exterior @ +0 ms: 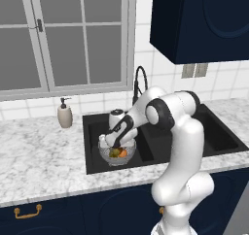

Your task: Put the colander in the sink, put the pear, kiwi, tangerine in the colander, and turn on the sink faucet and pour water over the colander.

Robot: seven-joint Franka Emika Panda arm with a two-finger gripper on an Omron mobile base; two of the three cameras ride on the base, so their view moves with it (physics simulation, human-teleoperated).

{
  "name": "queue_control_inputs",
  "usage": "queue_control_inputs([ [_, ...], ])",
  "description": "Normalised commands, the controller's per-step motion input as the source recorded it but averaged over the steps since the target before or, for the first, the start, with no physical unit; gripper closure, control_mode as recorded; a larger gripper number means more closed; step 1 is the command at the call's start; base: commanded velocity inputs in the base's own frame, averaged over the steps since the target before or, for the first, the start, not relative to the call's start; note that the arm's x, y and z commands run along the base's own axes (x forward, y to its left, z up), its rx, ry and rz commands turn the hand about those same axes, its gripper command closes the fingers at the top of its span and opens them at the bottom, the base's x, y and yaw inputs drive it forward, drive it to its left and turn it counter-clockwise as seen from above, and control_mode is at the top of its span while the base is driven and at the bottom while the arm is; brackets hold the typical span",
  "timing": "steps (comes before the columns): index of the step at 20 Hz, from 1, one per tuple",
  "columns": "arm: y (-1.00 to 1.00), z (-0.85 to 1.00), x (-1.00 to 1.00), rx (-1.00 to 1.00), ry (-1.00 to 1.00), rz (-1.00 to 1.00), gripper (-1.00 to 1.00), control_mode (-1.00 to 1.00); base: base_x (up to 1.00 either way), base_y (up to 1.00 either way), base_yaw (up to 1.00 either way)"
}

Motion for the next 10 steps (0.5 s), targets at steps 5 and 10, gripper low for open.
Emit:
queue_control_inputs([
  [5,0.01,-0.02,0.17,0.00,0.00,0.00,-1.00,-1.00,0.00,0.00,0.00],
  [10,0.06,0.20,0.24,0.00,0.00,0.00,-1.00,-1.00,0.00,0.00,0.00],
])
